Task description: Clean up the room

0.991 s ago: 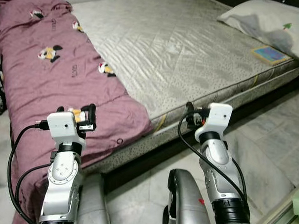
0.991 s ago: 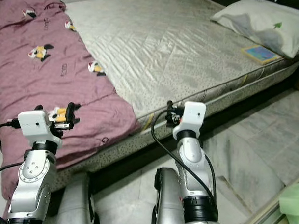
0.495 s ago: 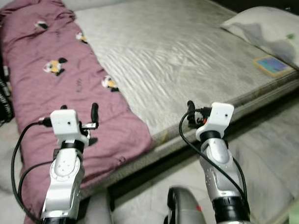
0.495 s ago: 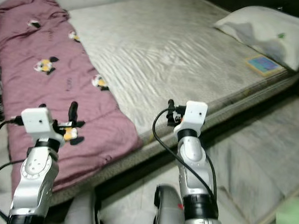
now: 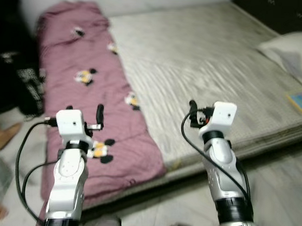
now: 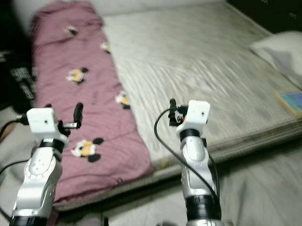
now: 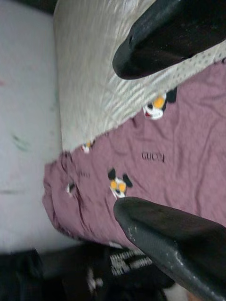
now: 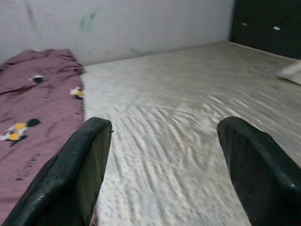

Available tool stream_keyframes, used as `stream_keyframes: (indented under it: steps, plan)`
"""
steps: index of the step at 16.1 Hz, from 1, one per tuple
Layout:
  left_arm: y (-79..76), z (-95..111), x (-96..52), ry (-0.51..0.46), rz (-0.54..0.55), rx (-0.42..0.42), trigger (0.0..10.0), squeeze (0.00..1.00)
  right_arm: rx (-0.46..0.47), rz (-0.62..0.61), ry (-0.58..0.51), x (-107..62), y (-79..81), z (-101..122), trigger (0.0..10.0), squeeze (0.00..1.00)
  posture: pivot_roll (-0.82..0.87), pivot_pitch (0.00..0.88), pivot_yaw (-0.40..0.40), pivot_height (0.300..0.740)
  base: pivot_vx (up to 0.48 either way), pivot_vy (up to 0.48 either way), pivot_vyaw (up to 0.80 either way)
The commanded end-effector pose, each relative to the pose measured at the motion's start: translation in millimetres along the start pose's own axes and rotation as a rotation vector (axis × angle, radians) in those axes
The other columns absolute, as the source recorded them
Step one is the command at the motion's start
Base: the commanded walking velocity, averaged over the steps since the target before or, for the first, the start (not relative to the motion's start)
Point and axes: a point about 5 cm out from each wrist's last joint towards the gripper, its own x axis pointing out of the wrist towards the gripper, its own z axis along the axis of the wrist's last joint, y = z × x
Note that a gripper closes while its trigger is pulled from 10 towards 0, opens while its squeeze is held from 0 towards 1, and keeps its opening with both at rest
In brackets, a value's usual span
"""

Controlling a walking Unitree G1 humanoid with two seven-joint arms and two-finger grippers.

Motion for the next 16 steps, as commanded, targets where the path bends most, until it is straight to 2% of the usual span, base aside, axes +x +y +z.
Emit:
stream_keyframes:
  steps: [1, 11, 16]
  plan:
    - [3.1, -6.0, -1.1, 0.041, 0.029, 0.012, 10.0, 0.00, 0.002, 0.014, 0.000, 0.5, 4.1, -0.1, 10.0, 0.00, -0.01, 0.000, 0.007, 0.740, 0.000, 0.000, 0.00]
    - [-2.7, -7.5, -1.7, 0.059, 0.016, -0.019, 10.0, 0.00, -0.008, 0.037, 0.005, 0.0, 4.6, -0.5, 10.0, 0.00, -0.02, 0.002, -0.002, 0.740, 0.000, 0.000, 0.00]
    - [-3.8, -8.3, -1.3, 0.067, 0.007, -0.023, 10.0, 0.00, 0.001, 0.047, -0.005, -0.8, 6.6, 0.3, 10.0, 0.00, -0.02, 0.005, -0.002, 0.740, 0.000, 0.445, 0.00]
